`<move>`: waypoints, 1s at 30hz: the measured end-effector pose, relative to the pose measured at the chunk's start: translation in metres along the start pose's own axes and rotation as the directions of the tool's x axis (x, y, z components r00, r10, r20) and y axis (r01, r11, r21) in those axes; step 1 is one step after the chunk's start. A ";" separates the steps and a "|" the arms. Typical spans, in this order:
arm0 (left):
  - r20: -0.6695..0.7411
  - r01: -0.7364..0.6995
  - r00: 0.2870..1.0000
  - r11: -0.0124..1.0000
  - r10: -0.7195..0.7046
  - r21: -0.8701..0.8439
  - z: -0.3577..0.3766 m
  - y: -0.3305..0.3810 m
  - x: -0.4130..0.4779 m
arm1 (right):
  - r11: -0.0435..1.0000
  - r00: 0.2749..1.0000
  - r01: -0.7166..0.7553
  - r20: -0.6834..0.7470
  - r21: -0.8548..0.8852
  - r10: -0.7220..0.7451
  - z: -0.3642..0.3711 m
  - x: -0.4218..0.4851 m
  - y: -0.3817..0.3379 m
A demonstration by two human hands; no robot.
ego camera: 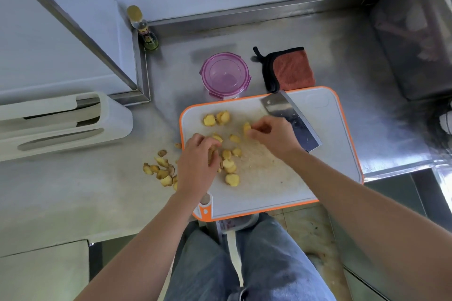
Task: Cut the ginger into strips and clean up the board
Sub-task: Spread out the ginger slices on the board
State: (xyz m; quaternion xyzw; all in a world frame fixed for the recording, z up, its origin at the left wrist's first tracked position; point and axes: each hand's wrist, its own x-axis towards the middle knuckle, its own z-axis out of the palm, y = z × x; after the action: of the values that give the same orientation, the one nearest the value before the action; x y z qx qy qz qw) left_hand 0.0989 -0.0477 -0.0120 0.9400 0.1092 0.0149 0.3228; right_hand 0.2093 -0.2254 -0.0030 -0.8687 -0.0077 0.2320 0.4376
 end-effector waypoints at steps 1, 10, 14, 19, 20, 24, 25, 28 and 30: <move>-0.011 0.019 1.000 1.000 -0.019 -0.005 0.000 0.000 0.006 | 1.000 1.000 -0.013 -0.016 0.016 0.013 0.000 0.010 -0.005; -0.006 0.088 0.996 0.995 -0.088 -0.044 0.003 0.004 0.035 | 0.987 0.993 0.061 -0.093 -0.149 -0.076 0.027 0.045 -0.009; -0.005 0.092 0.996 0.994 -0.093 -0.052 0.004 0.001 0.037 | 0.964 0.973 0.168 -0.125 -0.207 -0.197 0.026 0.042 -0.006; -0.015 0.074 0.997 0.996 -0.074 -0.046 0.001 -0.004 0.034 | 0.926 0.934 0.309 -0.116 -0.216 -0.339 0.017 0.029 -0.006; -0.012 0.070 0.997 0.997 -0.070 -0.037 0.001 -0.005 0.032 | 0.911 0.933 0.346 -0.017 -0.223 -0.358 0.016 0.025 -0.004; -0.010 0.077 0.997 0.997 -0.077 0.001 0.004 -0.009 0.027 | 0.826 0.917 0.396 0.223 -0.402 -0.331 0.025 0.007 0.007; -0.013 0.092 0.996 0.996 -0.092 0.010 0.004 -0.009 0.026 | 0.815 0.918 0.395 0.222 -0.424 -0.330 0.027 0.005 0.008; -0.009 0.133 0.991 0.990 -0.132 0.041 0.005 -0.009 0.025 | 0.850 0.930 0.361 0.220 -0.385 -0.295 0.028 0.003 0.003; 0.005 0.137 0.991 0.990 -0.137 0.043 0.005 -0.009 0.026 | 0.920 0.960 0.260 0.176 -0.292 -0.216 0.025 0.004 -0.003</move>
State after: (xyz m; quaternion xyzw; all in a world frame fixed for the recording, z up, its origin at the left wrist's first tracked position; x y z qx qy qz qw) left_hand 0.1227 -0.0383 -0.0225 0.9370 0.1726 -0.0136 0.3033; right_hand 0.2030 -0.2042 -0.0147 -0.9010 -0.1809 0.2335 0.3177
